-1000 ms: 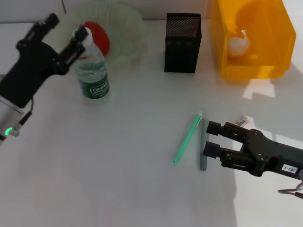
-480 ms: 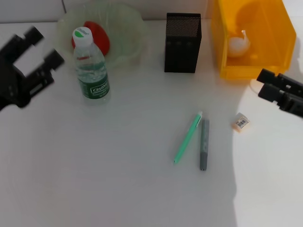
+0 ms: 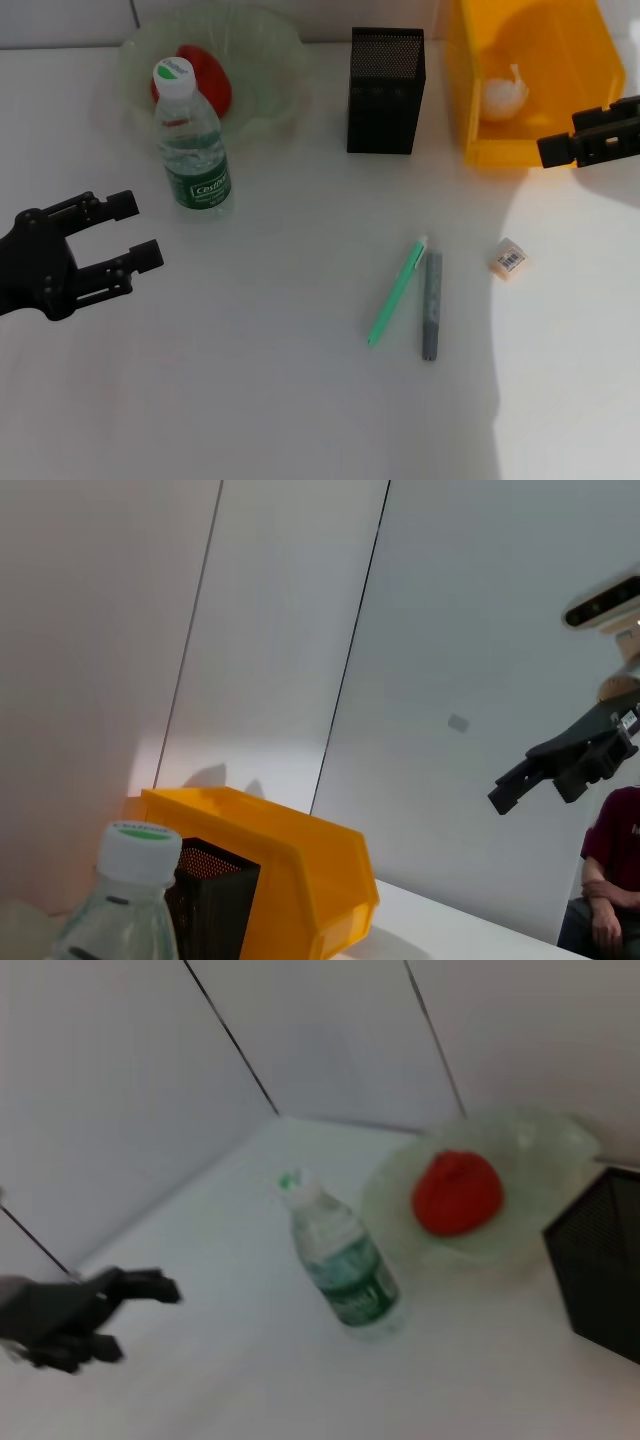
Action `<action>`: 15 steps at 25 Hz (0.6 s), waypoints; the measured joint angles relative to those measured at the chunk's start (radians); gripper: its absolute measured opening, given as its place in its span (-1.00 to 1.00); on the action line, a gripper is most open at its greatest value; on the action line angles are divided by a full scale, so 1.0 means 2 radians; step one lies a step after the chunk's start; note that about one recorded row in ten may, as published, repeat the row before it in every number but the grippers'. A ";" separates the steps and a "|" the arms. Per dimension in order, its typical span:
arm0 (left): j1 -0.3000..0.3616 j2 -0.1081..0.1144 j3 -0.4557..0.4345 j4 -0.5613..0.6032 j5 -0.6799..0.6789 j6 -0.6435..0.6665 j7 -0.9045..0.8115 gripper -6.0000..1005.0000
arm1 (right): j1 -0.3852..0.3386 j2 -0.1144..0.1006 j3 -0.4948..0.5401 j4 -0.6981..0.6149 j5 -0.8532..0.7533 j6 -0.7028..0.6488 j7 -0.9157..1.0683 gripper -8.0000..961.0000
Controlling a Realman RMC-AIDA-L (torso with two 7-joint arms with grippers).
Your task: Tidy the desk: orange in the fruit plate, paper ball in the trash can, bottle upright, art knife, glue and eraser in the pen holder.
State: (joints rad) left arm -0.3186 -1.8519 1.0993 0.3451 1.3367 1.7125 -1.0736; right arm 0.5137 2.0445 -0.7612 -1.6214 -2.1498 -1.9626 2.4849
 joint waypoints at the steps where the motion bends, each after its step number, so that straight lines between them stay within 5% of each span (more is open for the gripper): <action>1: 0.001 -0.002 -0.002 0.002 0.003 0.000 0.000 0.50 | 0.018 -0.003 -0.028 -0.024 -0.031 -0.002 0.029 0.72; 4: 0.001 -0.006 -0.003 0.003 0.013 -0.002 0.000 0.50 | 0.062 -0.006 -0.085 -0.028 -0.092 -0.006 0.072 0.72; 9: -0.002 -0.011 -0.004 0.003 0.024 -0.013 0.000 0.50 | 0.153 0.006 -0.139 0.102 -0.181 -0.003 0.091 0.72; 15: -0.006 -0.015 -0.003 0.003 0.025 -0.025 -0.001 0.49 | 0.198 0.016 -0.175 0.207 -0.252 0.045 0.093 0.72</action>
State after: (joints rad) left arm -0.3309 -1.8828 1.0935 0.3513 1.3861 1.6624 -1.0748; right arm 0.9100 2.0764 -1.1110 -1.2064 -2.6539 -1.8718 2.6717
